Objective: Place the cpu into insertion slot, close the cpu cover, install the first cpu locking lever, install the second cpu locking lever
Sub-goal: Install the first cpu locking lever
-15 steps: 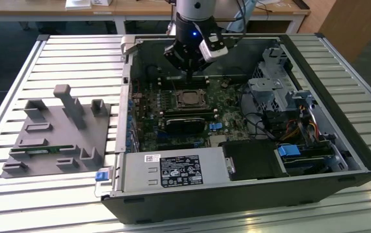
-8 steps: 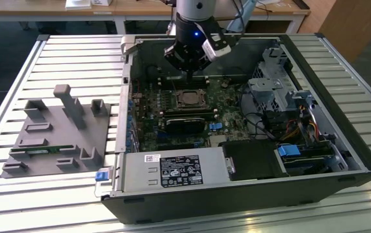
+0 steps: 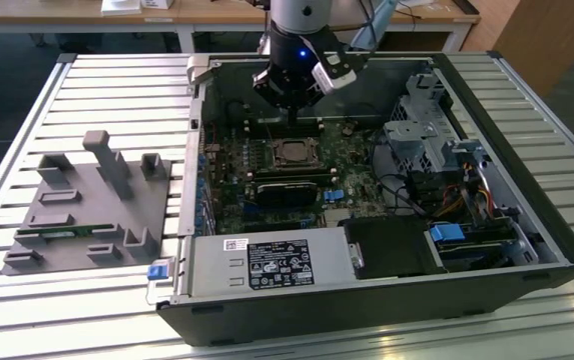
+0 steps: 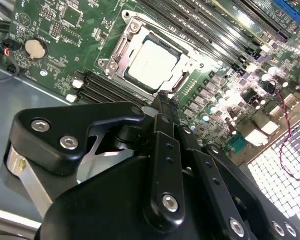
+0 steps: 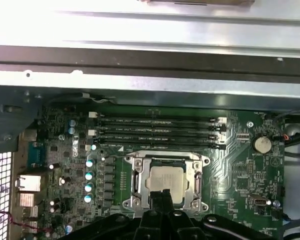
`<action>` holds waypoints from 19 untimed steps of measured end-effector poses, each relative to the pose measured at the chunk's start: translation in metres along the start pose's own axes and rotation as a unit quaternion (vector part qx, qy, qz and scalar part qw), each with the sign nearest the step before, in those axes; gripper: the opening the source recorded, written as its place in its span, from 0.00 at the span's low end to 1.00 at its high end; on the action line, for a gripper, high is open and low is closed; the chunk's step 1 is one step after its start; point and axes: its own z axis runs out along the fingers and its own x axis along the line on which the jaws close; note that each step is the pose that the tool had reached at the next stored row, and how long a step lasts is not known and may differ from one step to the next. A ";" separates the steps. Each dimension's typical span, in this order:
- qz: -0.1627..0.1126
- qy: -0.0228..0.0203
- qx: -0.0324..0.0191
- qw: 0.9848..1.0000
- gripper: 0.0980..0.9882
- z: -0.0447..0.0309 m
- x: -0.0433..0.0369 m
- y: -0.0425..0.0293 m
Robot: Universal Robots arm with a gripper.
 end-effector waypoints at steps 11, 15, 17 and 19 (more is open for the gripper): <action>-0.021 -0.001 0.000 1.000 0.01 0.0011 0.0132 0.0002; -0.047 0.000 0.000 0.999 0.01 0.0022 0.0149 0.0002; -0.047 0.000 0.000 0.999 0.01 0.0026 0.0221 0.0003; -0.048 0.000 0.000 0.999 0.01 0.0032 0.0289 0.0004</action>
